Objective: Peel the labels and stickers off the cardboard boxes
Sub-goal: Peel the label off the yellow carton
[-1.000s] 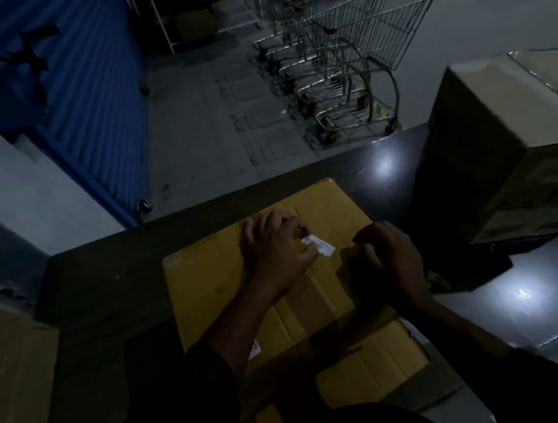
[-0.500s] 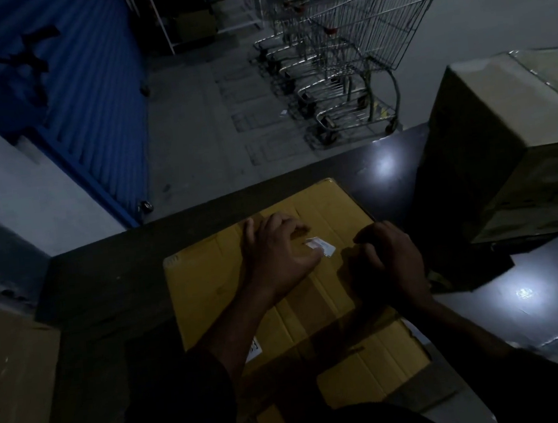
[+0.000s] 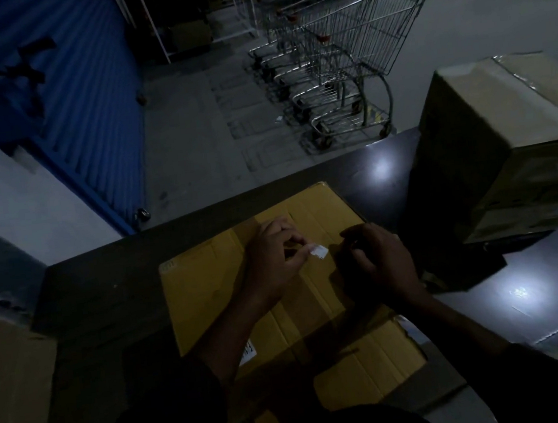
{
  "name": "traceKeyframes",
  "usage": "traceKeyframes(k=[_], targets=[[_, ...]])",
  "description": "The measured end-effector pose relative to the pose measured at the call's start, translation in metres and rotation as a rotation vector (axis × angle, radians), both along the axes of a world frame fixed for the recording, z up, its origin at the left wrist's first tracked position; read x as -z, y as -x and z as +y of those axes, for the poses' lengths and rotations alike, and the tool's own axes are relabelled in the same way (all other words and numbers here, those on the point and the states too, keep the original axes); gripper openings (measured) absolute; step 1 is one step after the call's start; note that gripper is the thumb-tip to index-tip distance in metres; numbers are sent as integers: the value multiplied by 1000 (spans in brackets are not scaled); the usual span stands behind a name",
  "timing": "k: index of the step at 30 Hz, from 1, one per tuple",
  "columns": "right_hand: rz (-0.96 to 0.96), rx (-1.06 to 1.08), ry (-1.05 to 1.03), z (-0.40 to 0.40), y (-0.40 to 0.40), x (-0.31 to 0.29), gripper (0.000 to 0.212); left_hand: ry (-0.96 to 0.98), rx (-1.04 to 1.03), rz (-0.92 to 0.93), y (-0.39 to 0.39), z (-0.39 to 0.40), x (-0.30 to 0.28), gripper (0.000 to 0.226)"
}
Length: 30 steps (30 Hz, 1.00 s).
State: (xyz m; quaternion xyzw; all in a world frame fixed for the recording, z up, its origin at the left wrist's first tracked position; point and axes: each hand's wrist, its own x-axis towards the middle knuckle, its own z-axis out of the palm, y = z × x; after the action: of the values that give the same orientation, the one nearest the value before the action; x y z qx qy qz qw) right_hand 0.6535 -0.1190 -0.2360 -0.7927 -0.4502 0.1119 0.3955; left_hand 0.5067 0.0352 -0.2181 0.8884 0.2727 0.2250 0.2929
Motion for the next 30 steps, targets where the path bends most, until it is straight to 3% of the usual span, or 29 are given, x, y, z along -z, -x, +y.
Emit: traceKeyframes(k=[4,8,10,15,20,24,30], targets=[[168,-250,37,-7,-3,-20,52,237,156,-82,6,-27,-7,9],[461,-356,22,-19,-7,-31,24,436,200,-141,3,-46,-17,5],[534,-305,-45,-28,-10,-29,17,431,188,-125,0,-49,-19,5],[451,-165,-102,-50,-25,-14,12,388,198,-63,-11,-57,-18,6],[521,-166,-106,-66,-31,-15,35,489,253,-75,-27,-68,-17,7],[538,-110,-140,-78,-37,-7,16,449,296,-57,-43,-73,-14,9],[667,103,-194,-107,-59,23,13,312,317,-48,-60,-85,-14,25]])
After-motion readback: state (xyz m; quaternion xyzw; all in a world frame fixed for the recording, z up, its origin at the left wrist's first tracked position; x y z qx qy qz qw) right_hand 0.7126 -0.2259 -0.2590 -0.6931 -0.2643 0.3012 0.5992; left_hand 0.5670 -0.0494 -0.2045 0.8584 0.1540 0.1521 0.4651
